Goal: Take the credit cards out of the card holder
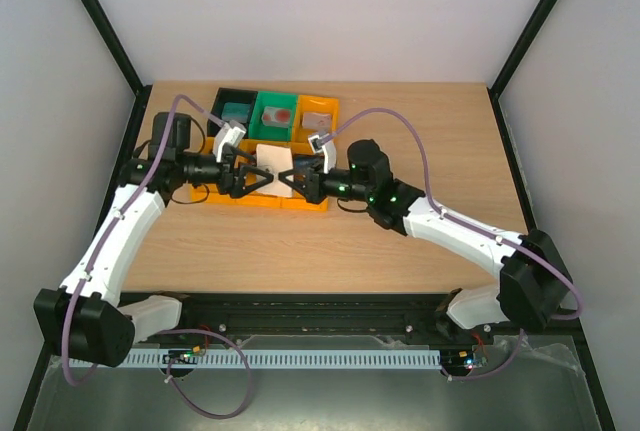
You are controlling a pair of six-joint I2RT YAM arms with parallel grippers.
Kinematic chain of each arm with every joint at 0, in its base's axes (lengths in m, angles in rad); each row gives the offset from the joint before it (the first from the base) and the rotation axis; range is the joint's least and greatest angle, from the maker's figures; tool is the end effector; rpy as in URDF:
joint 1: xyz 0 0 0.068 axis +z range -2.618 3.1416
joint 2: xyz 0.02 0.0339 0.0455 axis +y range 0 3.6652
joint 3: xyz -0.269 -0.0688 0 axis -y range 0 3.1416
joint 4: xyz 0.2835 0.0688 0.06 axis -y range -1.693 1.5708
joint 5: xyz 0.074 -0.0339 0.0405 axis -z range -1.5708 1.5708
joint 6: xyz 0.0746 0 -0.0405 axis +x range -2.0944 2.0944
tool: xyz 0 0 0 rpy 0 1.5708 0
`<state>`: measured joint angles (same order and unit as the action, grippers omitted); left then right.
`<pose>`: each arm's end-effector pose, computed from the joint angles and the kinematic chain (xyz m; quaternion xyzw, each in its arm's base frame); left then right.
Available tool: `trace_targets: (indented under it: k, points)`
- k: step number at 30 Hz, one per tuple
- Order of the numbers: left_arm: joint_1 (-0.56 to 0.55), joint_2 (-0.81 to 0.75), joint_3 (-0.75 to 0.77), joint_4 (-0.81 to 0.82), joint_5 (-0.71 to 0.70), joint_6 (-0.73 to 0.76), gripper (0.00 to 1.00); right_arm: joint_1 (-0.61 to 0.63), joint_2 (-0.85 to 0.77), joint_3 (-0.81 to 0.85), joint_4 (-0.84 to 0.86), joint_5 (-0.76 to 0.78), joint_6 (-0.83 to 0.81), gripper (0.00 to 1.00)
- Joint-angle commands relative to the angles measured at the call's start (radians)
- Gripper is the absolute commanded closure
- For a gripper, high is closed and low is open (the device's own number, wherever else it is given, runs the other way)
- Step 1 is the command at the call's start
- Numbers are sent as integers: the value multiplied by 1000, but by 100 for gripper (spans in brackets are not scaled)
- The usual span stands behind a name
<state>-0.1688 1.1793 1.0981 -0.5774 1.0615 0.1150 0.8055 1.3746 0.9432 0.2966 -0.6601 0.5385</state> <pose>0.2770 -0.1133 0.3314 0.3302 0.7350 -0.4645 0.3675 0.2316 0.3071 0.2954 -0.3061 0.6778 0.5785 0.3351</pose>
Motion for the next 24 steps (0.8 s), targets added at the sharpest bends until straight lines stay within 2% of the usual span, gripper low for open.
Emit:
trace_targets:
  k: [1, 8, 15, 24]
  points:
    - [8, -40, -21, 44, -24, -45, 14, 6, -29, 54, -113, 151, 36, 98]
    - [25, -47, -61, 126, -268, -114, 13, 5, -12, 81, -181, 236, 140, 98]
    - [18, -44, -141, 214, -250, -178, 12, 6, 73, 106, -181, 218, 169, 98]
    - [-54, -5, -165, 281, -408, -218, 9, 44, 88, 136, -208, 265, 142, 98]
